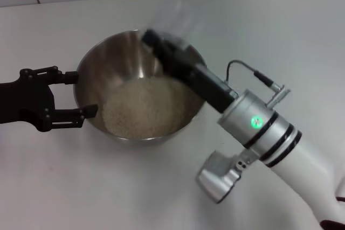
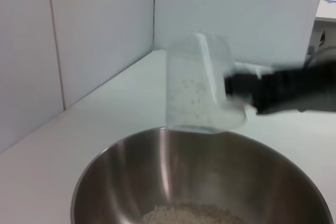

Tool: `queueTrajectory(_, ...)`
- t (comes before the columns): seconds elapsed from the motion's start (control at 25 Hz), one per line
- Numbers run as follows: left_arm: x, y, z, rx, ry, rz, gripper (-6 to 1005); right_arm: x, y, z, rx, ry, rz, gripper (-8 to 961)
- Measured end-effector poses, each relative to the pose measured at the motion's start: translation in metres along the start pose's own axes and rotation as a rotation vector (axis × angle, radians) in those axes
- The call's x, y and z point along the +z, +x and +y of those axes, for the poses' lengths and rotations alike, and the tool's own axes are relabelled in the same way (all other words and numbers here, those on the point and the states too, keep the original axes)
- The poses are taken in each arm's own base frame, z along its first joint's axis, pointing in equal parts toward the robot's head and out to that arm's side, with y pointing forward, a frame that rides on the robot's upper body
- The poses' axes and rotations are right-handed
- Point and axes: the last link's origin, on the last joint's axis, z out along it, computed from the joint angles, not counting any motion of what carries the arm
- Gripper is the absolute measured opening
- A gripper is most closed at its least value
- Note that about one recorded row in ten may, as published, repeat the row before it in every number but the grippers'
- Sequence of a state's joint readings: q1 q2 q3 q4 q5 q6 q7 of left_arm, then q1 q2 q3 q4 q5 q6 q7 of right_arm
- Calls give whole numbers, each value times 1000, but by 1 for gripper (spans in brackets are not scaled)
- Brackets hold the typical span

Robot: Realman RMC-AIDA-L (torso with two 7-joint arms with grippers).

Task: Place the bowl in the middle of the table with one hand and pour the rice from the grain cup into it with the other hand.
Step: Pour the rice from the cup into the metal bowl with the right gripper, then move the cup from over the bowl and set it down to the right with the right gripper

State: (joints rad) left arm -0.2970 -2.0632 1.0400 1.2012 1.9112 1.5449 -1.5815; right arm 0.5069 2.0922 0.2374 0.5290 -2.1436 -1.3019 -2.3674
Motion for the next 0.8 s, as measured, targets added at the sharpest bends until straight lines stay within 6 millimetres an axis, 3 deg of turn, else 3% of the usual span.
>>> queueTrajectory(0.2, 0, 1, 0, 2, -2, 1, 835, 5, 20, -16, 681, 31, 235, 14)
queueTrajectory(0.44, 1, 2, -1, 10, -5, 2, 835, -12, 48, -13, 1430, 223, 420, 14)
queueTrajectory(0.56, 2, 2, -1, 11, -5, 2, 835, -28, 64, 5, 1704, 322, 493, 14)
queueTrajectory(0.8, 2, 2, -1, 11, -5, 3, 835, -56, 83, 56, 1950, 300, 611, 15)
